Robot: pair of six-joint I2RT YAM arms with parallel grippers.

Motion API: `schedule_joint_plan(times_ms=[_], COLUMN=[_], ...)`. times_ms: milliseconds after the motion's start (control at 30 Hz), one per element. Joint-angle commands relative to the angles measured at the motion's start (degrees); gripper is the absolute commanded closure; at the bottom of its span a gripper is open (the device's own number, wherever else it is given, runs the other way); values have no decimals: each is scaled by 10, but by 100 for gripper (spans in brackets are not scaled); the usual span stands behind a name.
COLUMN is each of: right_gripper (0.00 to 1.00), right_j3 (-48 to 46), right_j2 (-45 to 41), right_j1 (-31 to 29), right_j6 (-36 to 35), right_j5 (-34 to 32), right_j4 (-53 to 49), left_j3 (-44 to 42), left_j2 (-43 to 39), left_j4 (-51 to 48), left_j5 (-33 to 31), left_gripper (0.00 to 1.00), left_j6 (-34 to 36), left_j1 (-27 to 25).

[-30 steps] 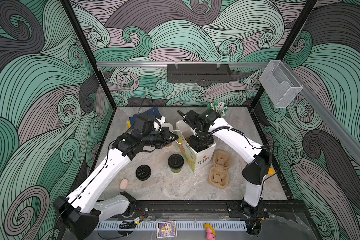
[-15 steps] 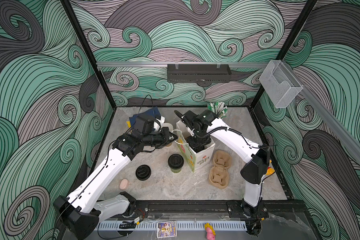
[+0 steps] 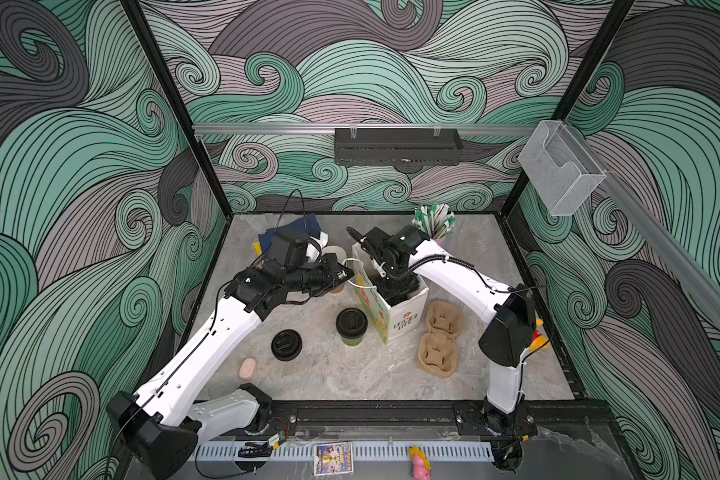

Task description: Pack the takeout coffee

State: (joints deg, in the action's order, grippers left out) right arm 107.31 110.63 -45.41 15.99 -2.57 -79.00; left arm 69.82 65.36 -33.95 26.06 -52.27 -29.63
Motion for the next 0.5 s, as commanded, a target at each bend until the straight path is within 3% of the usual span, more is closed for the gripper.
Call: schedule_joint_plan(times_ms=[0, 467], right_gripper=[38, 38], right_j3=[-12, -59], right_j2=[5, 10], right_j1=[0, 7], right_j6=[-3, -5], right_j5=[2, -7], right_j4=[18, 44], left_j3=[6, 6], left_j2=[-10, -10], left_j4=[-16, -16], left_j5=[-9, -11], left_gripper=[100, 100], left_j6=[8, 7], left_j1=[4, 5])
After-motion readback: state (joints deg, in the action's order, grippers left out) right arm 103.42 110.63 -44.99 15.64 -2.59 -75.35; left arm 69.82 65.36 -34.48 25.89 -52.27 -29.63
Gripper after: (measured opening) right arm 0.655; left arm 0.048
